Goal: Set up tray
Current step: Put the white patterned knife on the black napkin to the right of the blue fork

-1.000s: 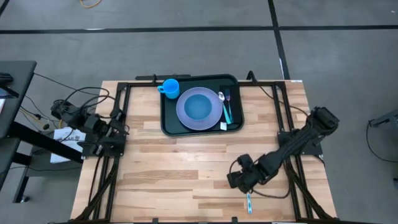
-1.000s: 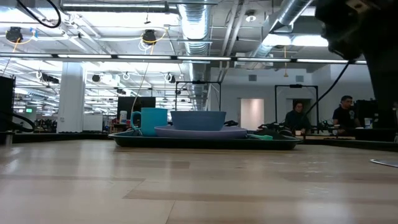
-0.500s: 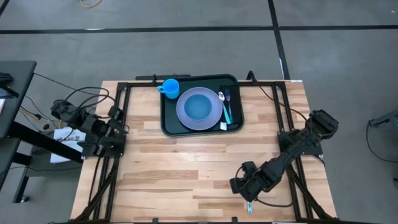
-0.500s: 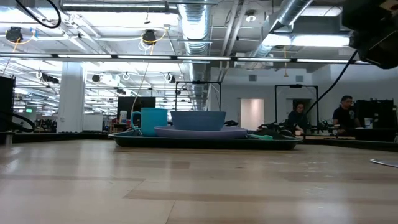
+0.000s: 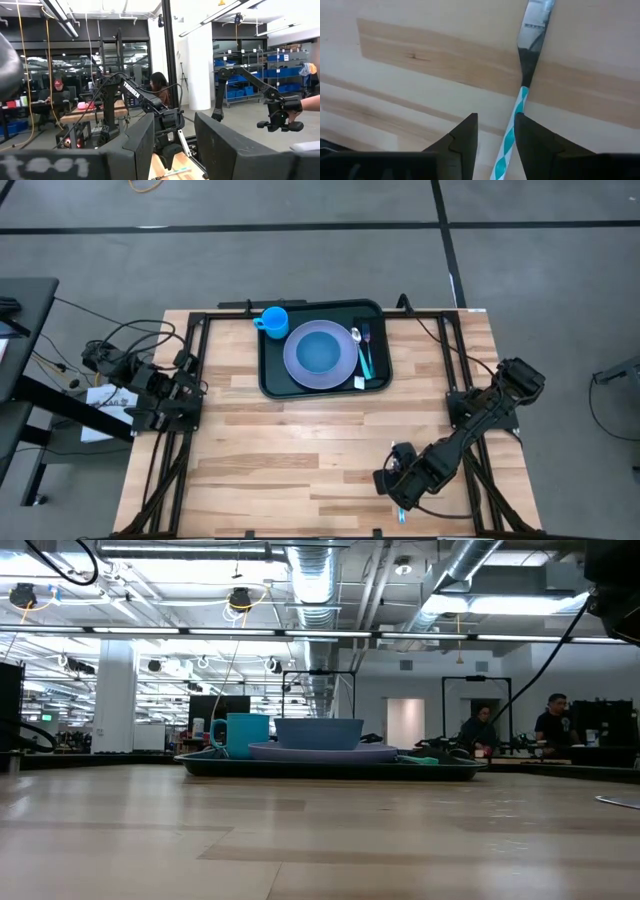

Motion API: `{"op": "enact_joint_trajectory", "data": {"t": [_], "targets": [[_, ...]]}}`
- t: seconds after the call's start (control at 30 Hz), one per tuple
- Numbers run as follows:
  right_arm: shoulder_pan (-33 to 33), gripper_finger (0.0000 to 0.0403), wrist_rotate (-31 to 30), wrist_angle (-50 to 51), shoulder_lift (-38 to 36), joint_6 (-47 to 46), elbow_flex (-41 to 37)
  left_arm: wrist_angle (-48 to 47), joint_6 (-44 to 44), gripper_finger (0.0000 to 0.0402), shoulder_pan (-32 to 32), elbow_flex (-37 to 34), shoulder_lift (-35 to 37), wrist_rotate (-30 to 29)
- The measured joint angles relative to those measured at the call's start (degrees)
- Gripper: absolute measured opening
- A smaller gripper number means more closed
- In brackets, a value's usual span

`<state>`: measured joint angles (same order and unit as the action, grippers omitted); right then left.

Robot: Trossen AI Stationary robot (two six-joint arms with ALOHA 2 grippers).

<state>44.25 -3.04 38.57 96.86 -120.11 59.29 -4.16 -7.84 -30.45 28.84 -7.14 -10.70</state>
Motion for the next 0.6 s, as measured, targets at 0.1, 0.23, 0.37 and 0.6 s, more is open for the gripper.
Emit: {"op": "enact_joint_trajectory", "data": {"t": [0.1,0.23,0.37,0.6], "targets": [[0.0,0.0118,-2.1,0.3,0.0,0.0,0.0,0.1,0.0,0.0132,0.0,0.0,0.0,0.0],[0.0,0.0118,-3.3,0.4,0.0,1.7,0.0,0.2,0.0,0.0132,0.0,0.0,0.0,0.0],[0.0,0.0118,-3.1,0.7,0.0,2.2,0.0,0.2,0.0,0.0132,0.0,0.0,0.0,0.0],[0.0,0.0118,-2.8,3.5,0.0,1.5,0.0,0.2,0.0,0.0132,0.0,0.0,0.0,0.0]]}}
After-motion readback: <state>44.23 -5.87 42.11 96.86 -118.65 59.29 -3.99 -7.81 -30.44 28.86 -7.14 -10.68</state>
